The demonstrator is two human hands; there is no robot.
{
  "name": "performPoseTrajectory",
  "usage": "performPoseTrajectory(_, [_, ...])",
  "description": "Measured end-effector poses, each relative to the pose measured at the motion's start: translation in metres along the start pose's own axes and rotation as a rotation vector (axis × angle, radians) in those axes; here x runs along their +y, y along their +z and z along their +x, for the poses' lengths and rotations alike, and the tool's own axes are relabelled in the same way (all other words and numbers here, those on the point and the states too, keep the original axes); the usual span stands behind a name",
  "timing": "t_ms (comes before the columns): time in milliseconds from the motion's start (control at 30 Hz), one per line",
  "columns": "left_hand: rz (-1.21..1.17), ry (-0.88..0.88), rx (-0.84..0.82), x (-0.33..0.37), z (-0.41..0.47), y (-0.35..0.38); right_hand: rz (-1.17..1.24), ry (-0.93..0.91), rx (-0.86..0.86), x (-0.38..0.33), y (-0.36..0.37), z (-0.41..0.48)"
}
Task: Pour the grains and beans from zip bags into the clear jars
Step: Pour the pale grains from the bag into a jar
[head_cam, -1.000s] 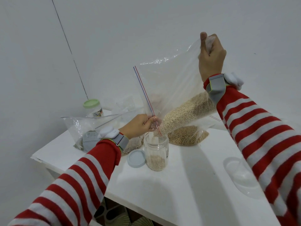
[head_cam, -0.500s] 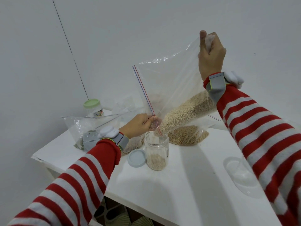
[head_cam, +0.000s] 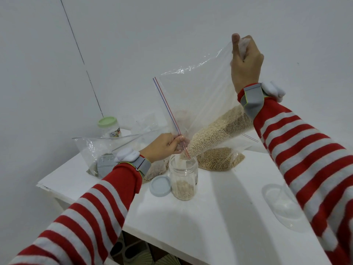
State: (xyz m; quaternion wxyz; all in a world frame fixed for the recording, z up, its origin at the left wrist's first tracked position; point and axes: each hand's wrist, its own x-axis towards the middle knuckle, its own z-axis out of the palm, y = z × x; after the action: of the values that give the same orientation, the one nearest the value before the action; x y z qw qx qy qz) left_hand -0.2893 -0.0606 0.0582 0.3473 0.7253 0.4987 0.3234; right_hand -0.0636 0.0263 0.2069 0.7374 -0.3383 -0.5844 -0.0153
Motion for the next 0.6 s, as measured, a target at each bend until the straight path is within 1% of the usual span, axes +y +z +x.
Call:
performPoseTrajectory(300, [0.055, 0.029, 0.011, -0.0011, 0.0008, 0.0006, -0.003, -0.008, 0.0, -0.0023, 0.0002, 0.0004])
performPoseTrajectory(600, [0.051, 0.023, 0.016, 0.0019, -0.0017, 0.0004, -0.018, -0.012, -0.003, -0.0004, 0.0016, 0.0006])
